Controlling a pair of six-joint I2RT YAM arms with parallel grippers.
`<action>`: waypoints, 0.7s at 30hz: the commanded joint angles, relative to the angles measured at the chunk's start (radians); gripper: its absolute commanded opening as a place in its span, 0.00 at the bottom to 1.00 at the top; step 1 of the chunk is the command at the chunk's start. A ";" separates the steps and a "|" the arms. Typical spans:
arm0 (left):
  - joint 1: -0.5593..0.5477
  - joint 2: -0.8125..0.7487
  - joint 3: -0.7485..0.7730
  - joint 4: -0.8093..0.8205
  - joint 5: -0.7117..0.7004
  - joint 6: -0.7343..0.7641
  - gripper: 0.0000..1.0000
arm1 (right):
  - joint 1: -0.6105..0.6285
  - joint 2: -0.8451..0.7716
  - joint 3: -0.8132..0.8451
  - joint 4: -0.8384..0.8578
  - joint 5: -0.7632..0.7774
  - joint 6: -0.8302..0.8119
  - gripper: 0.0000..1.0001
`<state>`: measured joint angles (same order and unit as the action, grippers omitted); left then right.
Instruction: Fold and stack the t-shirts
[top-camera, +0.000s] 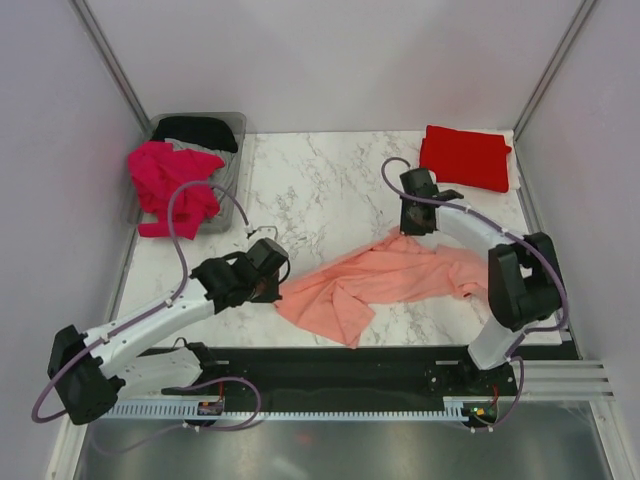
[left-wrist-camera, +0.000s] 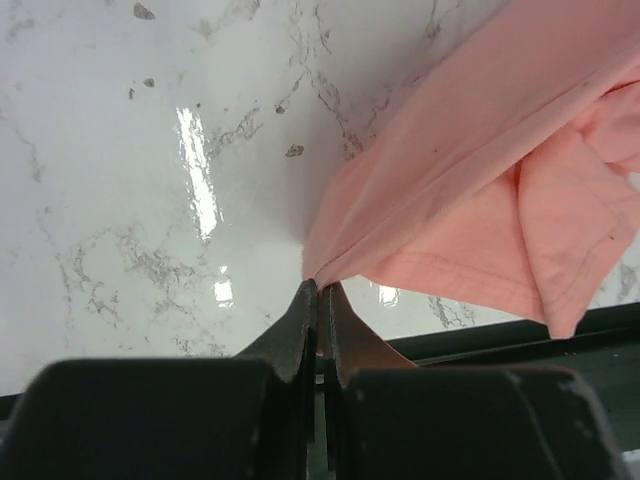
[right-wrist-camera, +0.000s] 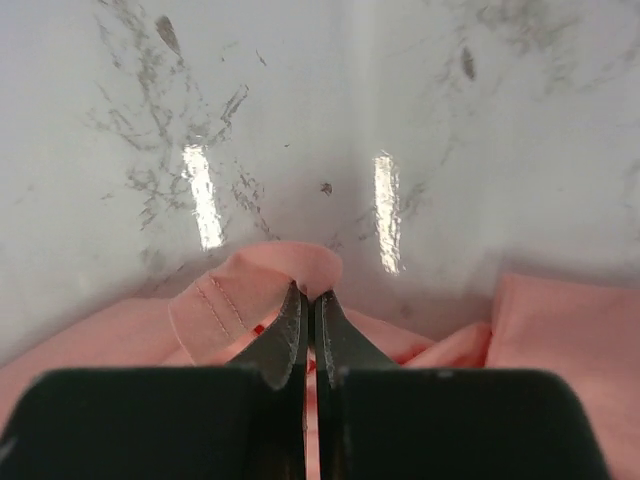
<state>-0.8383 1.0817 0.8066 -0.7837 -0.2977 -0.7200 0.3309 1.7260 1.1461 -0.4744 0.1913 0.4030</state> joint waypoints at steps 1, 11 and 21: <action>0.008 -0.089 0.149 -0.135 -0.076 0.036 0.02 | -0.006 -0.201 0.156 -0.124 0.074 -0.044 0.01; 0.008 -0.216 0.437 -0.302 -0.130 0.073 0.02 | -0.007 -0.470 0.334 -0.337 -0.093 -0.043 0.06; 0.008 -0.284 0.422 -0.414 -0.242 0.122 0.02 | -0.007 -0.752 0.095 -0.364 -0.026 0.062 0.04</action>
<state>-0.8352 0.8162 1.1992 -1.1164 -0.4438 -0.6628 0.3302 1.0470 1.2182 -0.8349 0.1265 0.4393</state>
